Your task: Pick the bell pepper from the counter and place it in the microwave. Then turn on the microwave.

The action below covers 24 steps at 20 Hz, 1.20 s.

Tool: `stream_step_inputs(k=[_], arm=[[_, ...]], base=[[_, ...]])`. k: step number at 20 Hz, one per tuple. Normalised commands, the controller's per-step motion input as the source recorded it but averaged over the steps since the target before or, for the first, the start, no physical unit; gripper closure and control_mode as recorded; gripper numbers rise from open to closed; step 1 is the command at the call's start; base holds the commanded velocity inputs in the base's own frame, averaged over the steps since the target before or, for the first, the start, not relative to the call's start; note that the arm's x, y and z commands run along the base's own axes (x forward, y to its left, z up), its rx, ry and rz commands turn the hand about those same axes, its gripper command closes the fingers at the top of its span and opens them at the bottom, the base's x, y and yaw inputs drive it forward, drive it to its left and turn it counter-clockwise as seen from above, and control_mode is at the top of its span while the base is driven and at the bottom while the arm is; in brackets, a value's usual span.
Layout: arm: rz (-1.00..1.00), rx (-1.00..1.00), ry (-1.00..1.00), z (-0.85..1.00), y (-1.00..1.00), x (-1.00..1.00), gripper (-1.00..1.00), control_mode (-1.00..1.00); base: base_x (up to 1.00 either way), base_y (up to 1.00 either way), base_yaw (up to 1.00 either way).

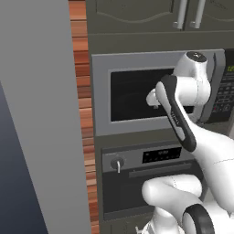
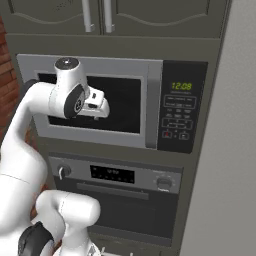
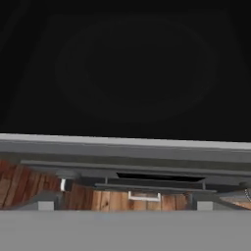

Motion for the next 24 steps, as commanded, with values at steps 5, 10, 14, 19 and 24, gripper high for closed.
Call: stream_step_inputs(k=[5,10,14,19,24], arm=[[0.06,0.00,-0.27,0.03,-0.37,-0.31,-1.00,-1.00],[0.01,0.00,-0.28,0.10,-0.28,-0.30,-1.00,-1.00],[0.00,0.00,-0.29,0.16,-0.31,-0.34,-1.00,-1.00],[0.00,0.00,-0.32,0.20,-0.31,-0.38,-1.00,-1.00],[0.00,0.00,-0.31,0.16,-0.31,-0.19,-1.00,-1.00]], base=[[0.00,0.00,0.00],[0.00,0.00,0.00],[0.00,0.00,0.00],[0.00,0.00,0.00],[0.00,0.00,0.00]])
